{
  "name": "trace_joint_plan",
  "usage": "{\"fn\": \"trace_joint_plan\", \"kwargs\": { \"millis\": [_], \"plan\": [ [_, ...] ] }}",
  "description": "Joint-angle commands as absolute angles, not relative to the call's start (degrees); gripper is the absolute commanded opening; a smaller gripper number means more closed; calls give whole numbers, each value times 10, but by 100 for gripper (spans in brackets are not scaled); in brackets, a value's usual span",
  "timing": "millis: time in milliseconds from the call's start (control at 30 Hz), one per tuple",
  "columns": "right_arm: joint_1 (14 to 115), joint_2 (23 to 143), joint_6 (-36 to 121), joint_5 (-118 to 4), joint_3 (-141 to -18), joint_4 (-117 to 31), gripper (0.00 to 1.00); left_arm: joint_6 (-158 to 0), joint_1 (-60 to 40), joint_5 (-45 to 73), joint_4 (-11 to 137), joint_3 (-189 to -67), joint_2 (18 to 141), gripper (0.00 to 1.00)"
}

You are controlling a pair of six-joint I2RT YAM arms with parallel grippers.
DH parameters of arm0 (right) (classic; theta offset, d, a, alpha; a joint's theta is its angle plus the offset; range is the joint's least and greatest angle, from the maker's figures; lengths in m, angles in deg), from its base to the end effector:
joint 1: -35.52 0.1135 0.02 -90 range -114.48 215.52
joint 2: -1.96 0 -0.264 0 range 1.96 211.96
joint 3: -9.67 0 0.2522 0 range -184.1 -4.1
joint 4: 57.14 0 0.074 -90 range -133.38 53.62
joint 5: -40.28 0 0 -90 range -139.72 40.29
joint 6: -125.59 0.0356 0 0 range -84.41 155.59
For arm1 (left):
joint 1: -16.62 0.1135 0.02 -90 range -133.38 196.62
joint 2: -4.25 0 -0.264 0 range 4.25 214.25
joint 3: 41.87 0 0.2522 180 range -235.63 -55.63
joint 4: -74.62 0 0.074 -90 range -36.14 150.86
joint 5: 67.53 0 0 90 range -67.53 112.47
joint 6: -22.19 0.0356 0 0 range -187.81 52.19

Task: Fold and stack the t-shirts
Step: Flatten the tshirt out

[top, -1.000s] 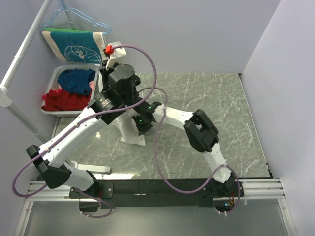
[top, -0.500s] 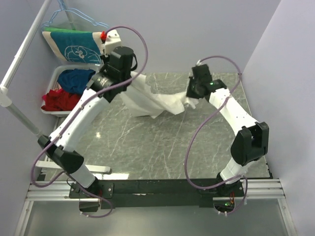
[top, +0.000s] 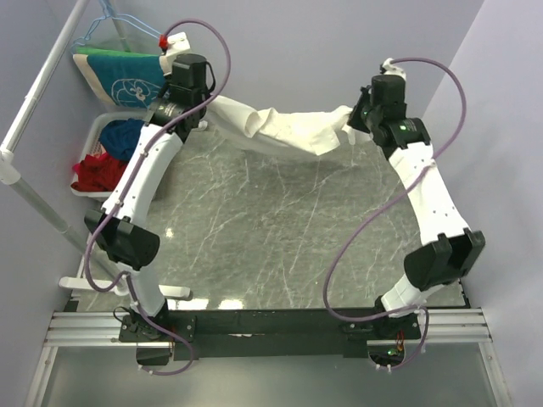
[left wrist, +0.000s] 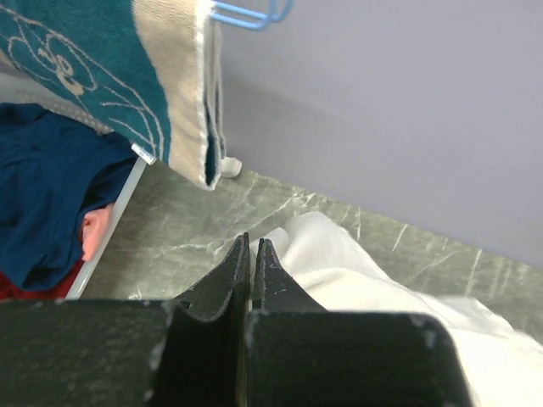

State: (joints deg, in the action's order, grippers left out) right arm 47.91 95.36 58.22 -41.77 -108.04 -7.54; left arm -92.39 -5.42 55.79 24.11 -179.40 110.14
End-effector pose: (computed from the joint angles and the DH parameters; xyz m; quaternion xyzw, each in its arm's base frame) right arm 0.3569 0.0734 0.4342 0.1122 0.8360 0.1048 0.5268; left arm 0.3829 -0.1339 0.4662 -0.1840 0.7754 -0.0063 0.6040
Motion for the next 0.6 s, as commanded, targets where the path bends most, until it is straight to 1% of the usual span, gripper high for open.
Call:
{"fn": "trace_joint_plan", "kwargs": {
  "millis": [0, 167, 267, 400, 533, 567],
  "plan": [
    [464, 851, 572, -385, -1060, -124, 0, -957, -23, 510, 268, -1754, 1033, 1],
    [461, 754, 592, -386, -968, -134, 0, -991, 17, 459, 246, -1644, 971, 1],
    [461, 719, 605, -384, -935, -128, 0, -994, 19, 457, 239, -1621, 951, 1],
    [460, 718, 613, -383, -936, -129, 0, -991, 20, 444, 240, -1643, 964, 1],
    [456, 780, 610, -375, -971, -124, 0, -994, 20, 424, 249, -1681, 1017, 1],
    [454, 795, 612, -379, -980, -121, 0, -995, 20, 415, 250, -1710, 1049, 1]
  ]
}}
